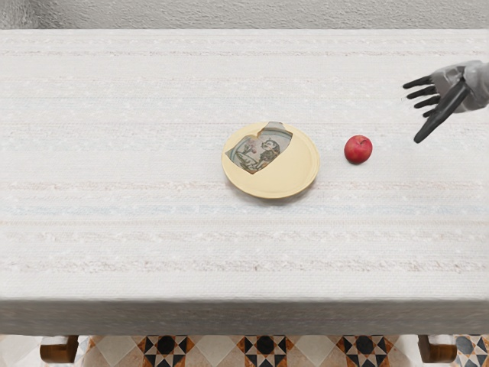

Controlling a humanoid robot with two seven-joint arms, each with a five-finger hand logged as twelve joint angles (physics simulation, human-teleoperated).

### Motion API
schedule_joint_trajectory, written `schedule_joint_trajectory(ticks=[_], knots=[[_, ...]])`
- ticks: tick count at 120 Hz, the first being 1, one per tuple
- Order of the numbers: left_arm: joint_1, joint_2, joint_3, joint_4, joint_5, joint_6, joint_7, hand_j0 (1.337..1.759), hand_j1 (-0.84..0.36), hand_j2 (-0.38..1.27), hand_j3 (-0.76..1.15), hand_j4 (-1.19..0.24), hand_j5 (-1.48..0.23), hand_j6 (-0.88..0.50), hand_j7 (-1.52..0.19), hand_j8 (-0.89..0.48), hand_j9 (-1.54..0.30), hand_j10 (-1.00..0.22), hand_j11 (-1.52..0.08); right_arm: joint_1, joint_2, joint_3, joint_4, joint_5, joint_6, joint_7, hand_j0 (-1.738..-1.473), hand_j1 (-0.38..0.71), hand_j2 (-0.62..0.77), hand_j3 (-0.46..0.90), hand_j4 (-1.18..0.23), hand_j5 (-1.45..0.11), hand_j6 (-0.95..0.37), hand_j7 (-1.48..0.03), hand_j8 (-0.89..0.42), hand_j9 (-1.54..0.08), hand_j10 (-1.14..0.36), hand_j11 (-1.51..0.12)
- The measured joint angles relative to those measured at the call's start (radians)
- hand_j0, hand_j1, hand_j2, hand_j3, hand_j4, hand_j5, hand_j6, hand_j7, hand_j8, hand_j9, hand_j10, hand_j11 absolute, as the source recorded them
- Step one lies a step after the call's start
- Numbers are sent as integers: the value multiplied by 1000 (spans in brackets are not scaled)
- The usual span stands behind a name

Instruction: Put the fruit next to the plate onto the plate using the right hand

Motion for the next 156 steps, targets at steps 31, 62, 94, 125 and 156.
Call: schedule_joint_trajectory(ticks=[31,62,94,125,156], knots=[[0,0,0,0,0,0,0,1658,341,2,0,-7,-9,-7,-9,-7,-9,-7,-9,54,47,-10,-9,-135,-132,0,-1658,-349,0,0,-1,0,-2,0,-1,0,-1,0],[0,0,0,0,0,0,0,1658,341,2,0,-7,-9,-7,-9,-7,-9,-7,-9,36,214,-18,-10,-386,-217,0,-1658,-339,-2,0,-11,-12,-12,-11,-11,-11,-11,-11],[0,0,0,0,0,0,0,1658,341,2,0,-7,-9,-7,-9,-7,-9,-7,-9,-40,353,-37,-73,-485,-309,0,-1658,-278,-11,0,-62,-78,-64,-77,-63,-78,-62,-78],[0,0,0,0,0,0,0,1658,341,2,0,-7,-9,-7,-9,-7,-9,-7,-9,-82,428,-76,-100,-538,-302,0,-1658,-178,-28,0,-146,-187,-148,-186,-147,-187,-145,-187],[0,0,0,0,0,0,0,1658,341,2,0,-7,-9,-7,-9,-7,-9,-7,-9,-85,451,-71,-100,-532,-273,0,-1658,55,-65,0,-346,-435,-344,-440,-332,-437,-312,-440]])
